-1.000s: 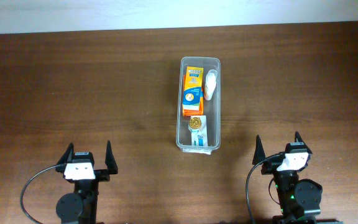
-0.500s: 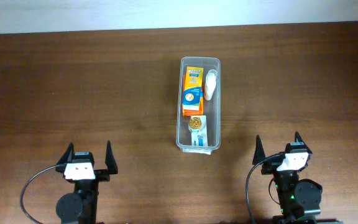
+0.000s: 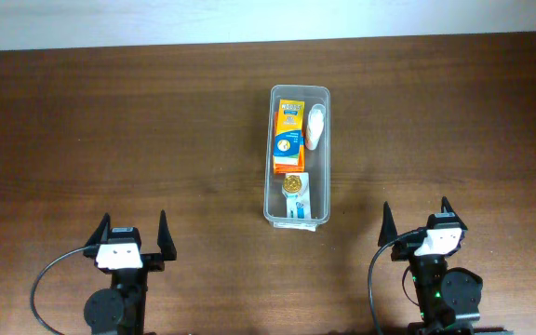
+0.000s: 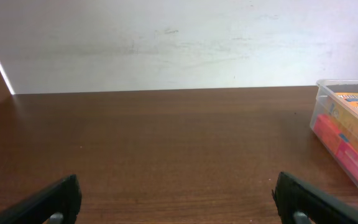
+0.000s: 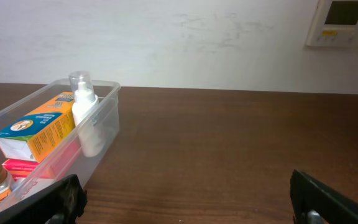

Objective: Pack container

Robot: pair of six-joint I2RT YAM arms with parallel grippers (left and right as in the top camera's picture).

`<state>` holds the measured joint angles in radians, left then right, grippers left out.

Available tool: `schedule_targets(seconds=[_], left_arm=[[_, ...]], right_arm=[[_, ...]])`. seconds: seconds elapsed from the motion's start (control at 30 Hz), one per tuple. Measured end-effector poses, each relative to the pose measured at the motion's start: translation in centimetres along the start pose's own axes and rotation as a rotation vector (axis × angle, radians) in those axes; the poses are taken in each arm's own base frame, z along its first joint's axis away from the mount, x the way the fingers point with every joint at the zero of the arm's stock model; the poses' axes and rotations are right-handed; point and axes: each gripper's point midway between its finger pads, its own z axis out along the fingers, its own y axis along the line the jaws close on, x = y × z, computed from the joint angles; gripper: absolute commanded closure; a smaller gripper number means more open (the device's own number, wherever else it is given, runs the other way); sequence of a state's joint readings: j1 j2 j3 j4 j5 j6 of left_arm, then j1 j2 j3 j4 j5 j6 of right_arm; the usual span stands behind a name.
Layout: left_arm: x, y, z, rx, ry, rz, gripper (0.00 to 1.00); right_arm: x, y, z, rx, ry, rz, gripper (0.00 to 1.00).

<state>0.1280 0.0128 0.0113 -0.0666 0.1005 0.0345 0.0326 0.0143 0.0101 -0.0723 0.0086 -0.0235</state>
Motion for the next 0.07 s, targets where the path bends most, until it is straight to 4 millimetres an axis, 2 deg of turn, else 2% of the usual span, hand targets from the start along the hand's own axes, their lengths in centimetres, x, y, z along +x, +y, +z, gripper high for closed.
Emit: schedule_targets(seconds=[0.07], left_arm=[[-0.01, 0.0, 0.0, 0.0, 0.0, 0.0, 0.01]], right_arm=[[0.0, 0.0, 0.0, 0.0, 0.0, 0.0, 0.02]])
